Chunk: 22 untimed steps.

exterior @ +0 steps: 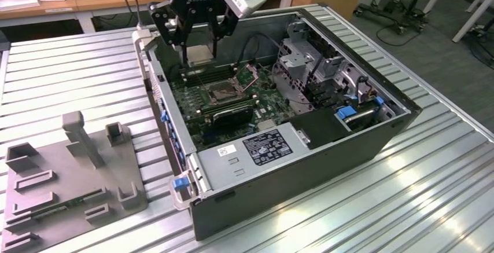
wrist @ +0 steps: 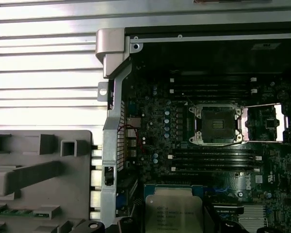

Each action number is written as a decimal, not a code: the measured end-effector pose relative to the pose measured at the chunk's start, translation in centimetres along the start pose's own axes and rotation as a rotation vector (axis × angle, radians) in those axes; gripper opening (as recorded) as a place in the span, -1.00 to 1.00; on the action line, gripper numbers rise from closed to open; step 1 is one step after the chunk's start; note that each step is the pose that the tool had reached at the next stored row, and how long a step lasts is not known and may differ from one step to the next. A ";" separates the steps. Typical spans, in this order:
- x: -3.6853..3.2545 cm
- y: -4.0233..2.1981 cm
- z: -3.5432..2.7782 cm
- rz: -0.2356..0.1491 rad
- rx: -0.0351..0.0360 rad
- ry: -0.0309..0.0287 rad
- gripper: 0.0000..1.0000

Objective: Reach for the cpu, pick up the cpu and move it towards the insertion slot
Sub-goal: 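Pick up the cpu and move it towards the insertion slot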

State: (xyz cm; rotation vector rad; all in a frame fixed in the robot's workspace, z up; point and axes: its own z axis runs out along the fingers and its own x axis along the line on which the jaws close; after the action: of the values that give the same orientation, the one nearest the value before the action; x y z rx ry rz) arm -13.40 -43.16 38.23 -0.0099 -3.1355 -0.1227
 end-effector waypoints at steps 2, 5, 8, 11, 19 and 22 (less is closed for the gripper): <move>-0.35 0.00 0.00 0.000 -0.0001 -0.0001 0.09; -1.18 0.01 0.00 0.000 0.0000 0.0000 0.09; -2.20 0.05 0.00 0.000 0.0000 0.0000 0.09; -3.21 0.08 0.00 0.000 0.0000 -0.0001 0.09; -3.29 0.08 -0.01 0.000 0.0000 -0.0001 0.09; -3.36 0.09 0.01 0.000 -0.0001 -0.0001 0.09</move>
State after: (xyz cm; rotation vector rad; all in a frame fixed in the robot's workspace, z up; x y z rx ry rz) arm -10.04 -43.09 38.22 -0.0097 -3.1356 -0.1229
